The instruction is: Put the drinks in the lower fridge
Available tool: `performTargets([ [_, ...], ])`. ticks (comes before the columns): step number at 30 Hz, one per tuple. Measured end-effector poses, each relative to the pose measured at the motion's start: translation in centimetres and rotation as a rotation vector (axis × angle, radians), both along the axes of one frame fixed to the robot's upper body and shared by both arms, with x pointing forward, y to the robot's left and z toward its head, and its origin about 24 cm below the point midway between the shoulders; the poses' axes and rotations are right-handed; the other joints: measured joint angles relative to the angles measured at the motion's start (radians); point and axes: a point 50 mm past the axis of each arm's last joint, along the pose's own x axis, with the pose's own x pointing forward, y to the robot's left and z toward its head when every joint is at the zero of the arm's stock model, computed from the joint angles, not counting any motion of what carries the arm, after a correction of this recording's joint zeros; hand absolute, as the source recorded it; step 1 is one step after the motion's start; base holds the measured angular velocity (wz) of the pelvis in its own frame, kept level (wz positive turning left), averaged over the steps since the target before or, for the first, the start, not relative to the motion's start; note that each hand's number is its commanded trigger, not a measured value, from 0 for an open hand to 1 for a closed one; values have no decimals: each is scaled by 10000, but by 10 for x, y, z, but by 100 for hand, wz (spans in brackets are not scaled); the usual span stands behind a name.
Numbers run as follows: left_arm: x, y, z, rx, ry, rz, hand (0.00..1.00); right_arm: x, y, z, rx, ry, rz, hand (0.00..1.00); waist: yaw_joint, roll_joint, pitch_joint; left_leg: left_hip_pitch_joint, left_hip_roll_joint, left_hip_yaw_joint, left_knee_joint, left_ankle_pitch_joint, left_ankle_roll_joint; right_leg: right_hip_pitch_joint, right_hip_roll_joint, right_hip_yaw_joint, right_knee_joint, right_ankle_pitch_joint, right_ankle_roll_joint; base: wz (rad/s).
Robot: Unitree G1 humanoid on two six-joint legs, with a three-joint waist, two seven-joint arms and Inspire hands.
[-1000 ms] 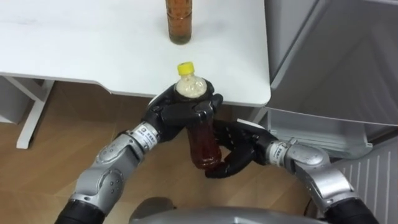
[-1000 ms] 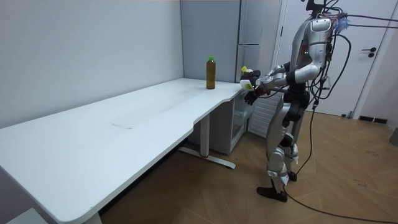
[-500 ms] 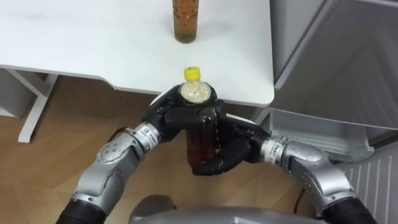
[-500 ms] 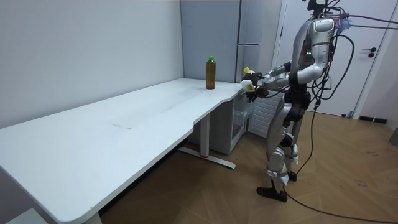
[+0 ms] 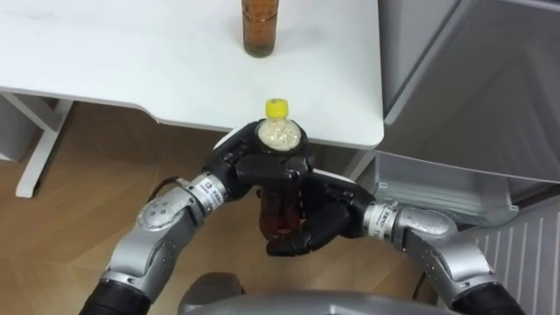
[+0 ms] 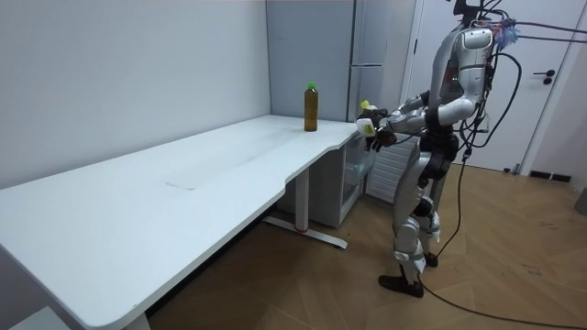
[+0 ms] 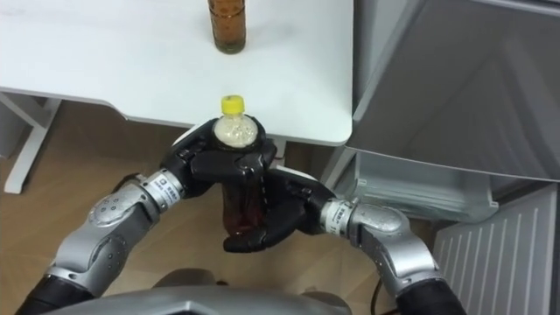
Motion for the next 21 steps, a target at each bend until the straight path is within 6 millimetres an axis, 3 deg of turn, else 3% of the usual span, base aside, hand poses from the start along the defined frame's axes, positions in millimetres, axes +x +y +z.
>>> performTargets([
  [18, -2, -15, 8, -372, -449, -579, 100, 0, 4, -2, -50, -80, -558, 100, -23, 34, -26, 47, 24, 13, 1, 9, -5, -42, 11, 29, 125, 0, 1, 0],
  [19, -2, -15, 8, -378, -452, -572, 73, 0, 4, -1, -51, -110, -557, 100, -24, 37, -27, 48, 24, 14, 0, 9, -5, -40, 11, 28, 125, -1, 1, 0],
  [20, -2, -15, 8, -387, -455, -567, 31, 0, 5, -1, -60, -142, -566, 100, -25, 46, -23, 60, 23, 13, -3, 9, -5, -30, 11, 29, 124, -1, 1, 0],
  [21, -2, -15, 8, -391, -455, -560, 0, 0, 5, -1, -58, -176, -577, 100, -25, 56, -15, 88, 22, 13, -10, 9, -5, -10, 11, 33, 124, -1, 1, 0],
])
